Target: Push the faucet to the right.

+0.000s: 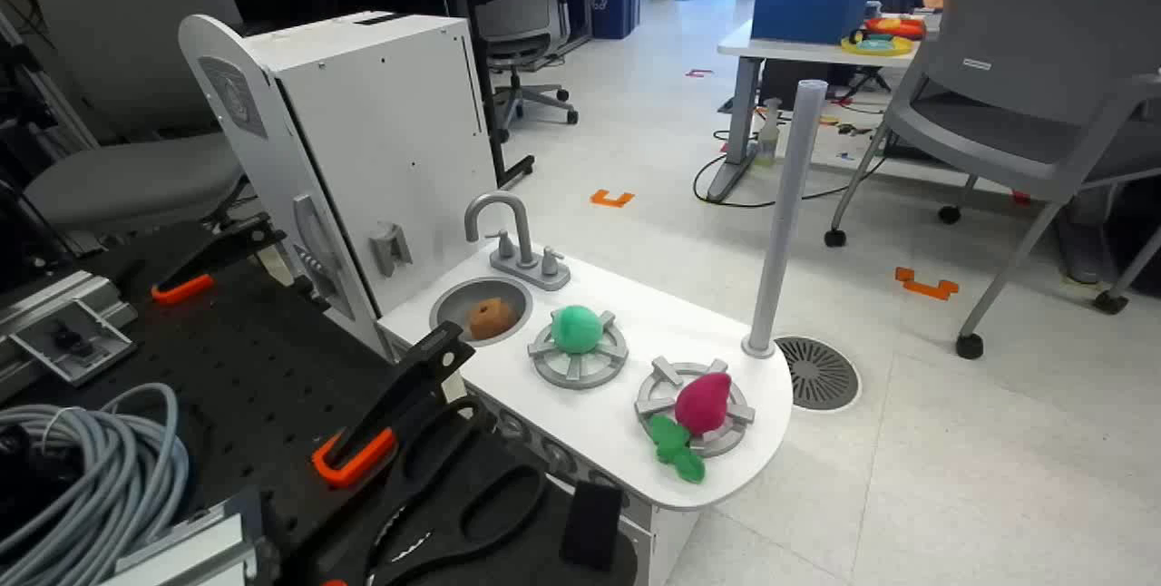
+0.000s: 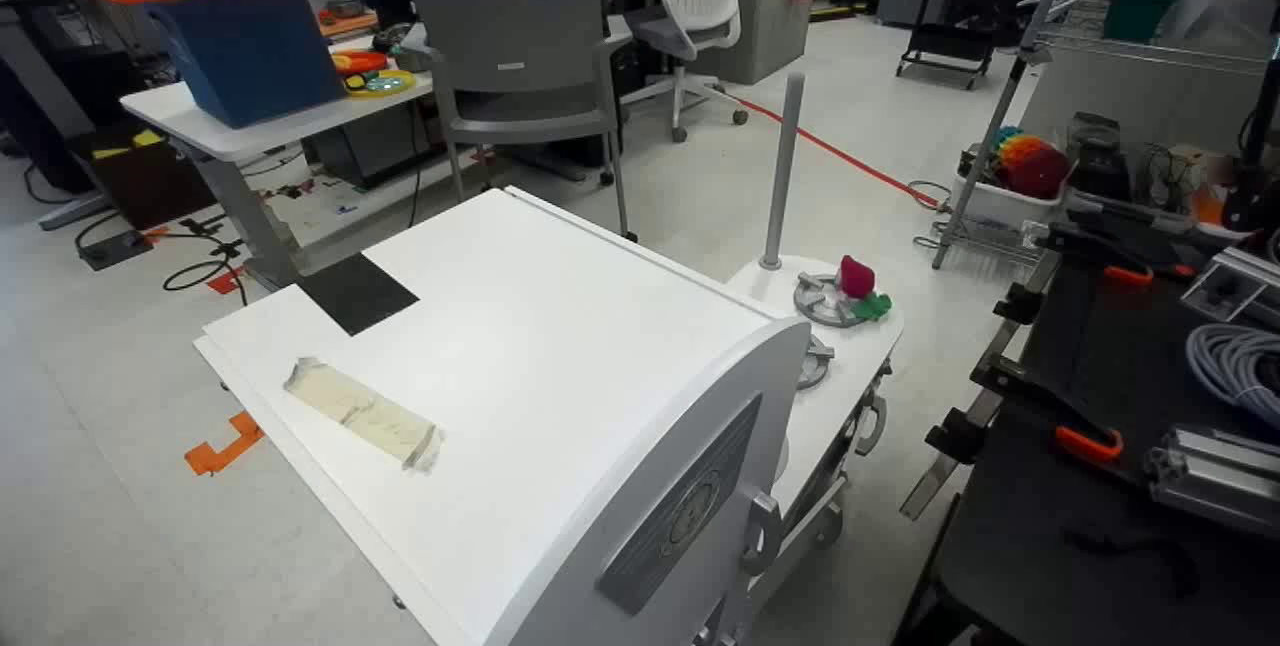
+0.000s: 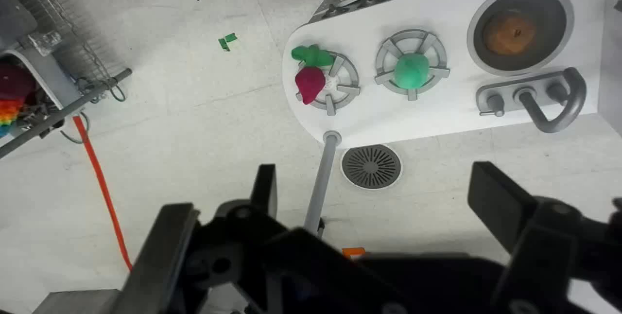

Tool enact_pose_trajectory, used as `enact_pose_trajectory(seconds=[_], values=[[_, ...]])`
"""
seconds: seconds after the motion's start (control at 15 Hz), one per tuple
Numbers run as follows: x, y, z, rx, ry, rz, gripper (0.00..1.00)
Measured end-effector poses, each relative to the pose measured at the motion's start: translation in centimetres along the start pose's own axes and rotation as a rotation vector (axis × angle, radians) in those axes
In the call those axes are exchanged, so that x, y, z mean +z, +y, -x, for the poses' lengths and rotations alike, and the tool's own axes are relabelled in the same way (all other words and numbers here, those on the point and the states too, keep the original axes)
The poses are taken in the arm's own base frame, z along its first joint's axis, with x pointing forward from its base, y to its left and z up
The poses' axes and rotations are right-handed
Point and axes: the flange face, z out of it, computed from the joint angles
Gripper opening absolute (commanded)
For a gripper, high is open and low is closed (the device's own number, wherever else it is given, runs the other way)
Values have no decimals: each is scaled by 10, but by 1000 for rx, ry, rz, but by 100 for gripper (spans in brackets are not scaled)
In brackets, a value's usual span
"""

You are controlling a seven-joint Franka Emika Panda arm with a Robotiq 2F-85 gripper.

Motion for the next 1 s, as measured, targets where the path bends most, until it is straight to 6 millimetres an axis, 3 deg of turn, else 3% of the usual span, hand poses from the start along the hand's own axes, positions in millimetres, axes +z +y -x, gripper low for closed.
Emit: enact_pose_trajectory(seconds=[0.27,0.47,0.73,1.0], values=[[4,-1,-1,2,-16,3,100],[25,-19,-13,15,-67,-21,100],[77,-68,-44,42,-103,-134,100],[142,-114,-74,62,-102,-246,100]])
